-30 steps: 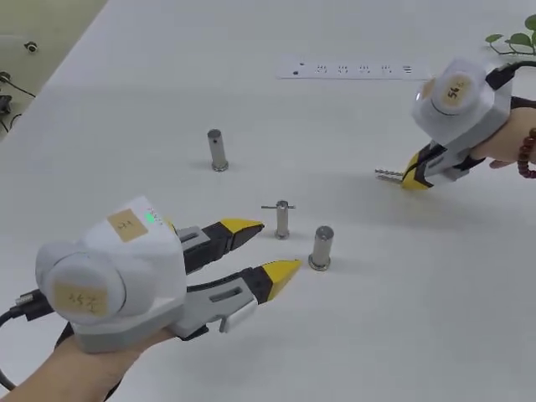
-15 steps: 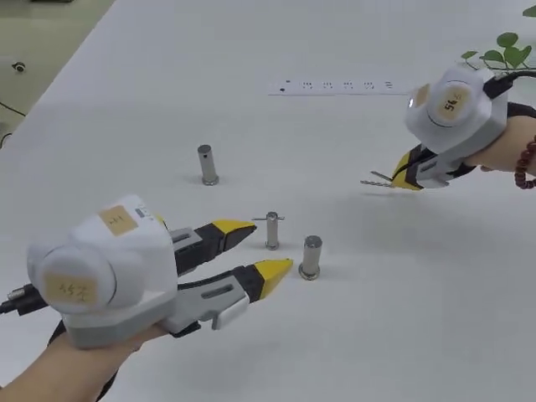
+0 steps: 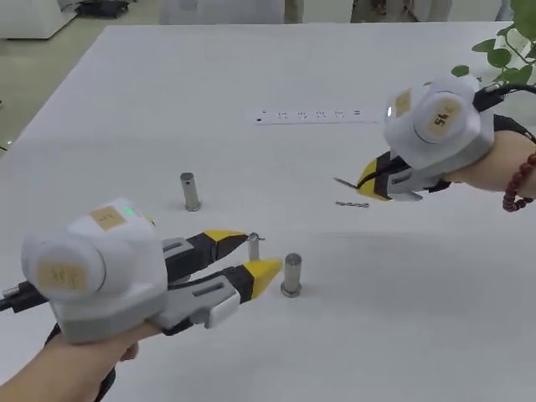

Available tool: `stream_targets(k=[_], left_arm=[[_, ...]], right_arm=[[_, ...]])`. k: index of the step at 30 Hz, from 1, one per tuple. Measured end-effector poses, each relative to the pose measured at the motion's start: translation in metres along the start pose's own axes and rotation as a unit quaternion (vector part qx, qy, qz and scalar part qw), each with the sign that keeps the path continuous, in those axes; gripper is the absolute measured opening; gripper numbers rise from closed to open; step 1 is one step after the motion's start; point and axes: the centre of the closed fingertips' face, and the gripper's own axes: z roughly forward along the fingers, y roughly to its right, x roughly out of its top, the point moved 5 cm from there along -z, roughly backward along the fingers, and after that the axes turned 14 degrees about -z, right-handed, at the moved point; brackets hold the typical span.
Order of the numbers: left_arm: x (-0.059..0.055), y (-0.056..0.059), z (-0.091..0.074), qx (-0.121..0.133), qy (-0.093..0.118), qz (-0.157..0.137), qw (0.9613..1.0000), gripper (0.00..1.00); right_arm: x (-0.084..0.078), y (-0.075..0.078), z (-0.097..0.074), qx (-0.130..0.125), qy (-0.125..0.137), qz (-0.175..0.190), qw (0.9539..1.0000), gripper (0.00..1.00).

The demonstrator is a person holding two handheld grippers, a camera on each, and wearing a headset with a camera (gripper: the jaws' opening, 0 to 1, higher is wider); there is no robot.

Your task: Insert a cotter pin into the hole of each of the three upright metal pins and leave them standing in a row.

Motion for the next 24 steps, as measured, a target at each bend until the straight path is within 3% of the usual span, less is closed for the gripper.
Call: stream_targets(k=[5, 11, 14, 24], left_arm=[[0.006, 0.002, 0.001, -0.008, 0.013, -0.03, 0.9994, 0.28], [0.009, 0.006, -0.001, -0.018, 0.018, -0.055, 0.9981, 0.26], [0.009, 0.009, -0.002, -0.027, 0.018, -0.082, 0.9961, 0.22], [0.011, 0.019, -0.006, -0.047, 0.016, -0.126, 0.9908, 0.17]], right_arm=[[0.014, -0.005, -0.006, -0.008, 0.017, -0.008, 0.9998, 0.03], [0.037, -0.025, -0.017, -0.01, 0.038, -0.017, 0.9991, 0.03], [0.047, -0.034, -0.02, -0.01, 0.049, -0.018, 0.9986, 0.03], [0.074, -0.058, -0.024, -0.006, 0.066, -0.048, 0.9966, 0.03]])
